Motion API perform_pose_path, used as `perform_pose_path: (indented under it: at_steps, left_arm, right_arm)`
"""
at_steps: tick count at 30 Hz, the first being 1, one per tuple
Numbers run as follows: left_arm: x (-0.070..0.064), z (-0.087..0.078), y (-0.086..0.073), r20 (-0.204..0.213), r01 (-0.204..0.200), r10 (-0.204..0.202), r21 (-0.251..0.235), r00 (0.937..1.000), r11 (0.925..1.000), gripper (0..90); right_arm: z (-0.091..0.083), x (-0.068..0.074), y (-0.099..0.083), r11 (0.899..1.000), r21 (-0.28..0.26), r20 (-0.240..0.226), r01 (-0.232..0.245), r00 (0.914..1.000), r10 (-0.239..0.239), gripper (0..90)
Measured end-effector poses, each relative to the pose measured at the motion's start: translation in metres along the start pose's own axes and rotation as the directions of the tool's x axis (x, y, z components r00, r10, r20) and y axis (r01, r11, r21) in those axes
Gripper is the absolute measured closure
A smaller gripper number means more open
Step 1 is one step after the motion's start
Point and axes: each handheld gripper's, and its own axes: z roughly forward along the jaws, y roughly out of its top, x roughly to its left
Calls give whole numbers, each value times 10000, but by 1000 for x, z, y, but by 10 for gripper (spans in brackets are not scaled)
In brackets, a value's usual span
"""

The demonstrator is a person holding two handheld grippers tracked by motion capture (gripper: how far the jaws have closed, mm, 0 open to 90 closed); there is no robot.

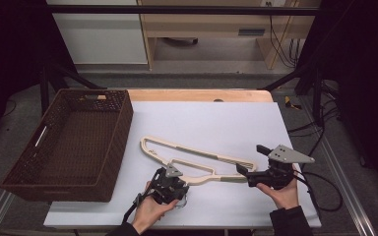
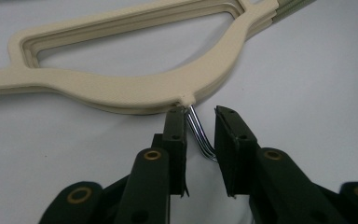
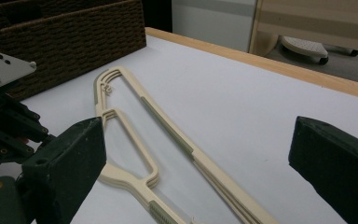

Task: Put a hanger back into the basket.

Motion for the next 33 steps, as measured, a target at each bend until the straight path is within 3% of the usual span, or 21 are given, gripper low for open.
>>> perform_pose_path:
  at_steps: [9,25,33]
  left_arm:
    - [-4,5,2,-228,483,-481,81,9986,9988,802]
    - [-12,2,8,-978,515,-514,-13,9939,9987,877]
    - [-9,6,7,-893,714,-717,-55,9934,9974,855]
  right_arm:
    - [1,1,0,10000,60,-20,-20,10000,20,41]
    - [8,4,-3,9995,314,-84,104,9999,-101,42]
    - [14,6,-6,9983,545,-213,187,9996,-176,43]
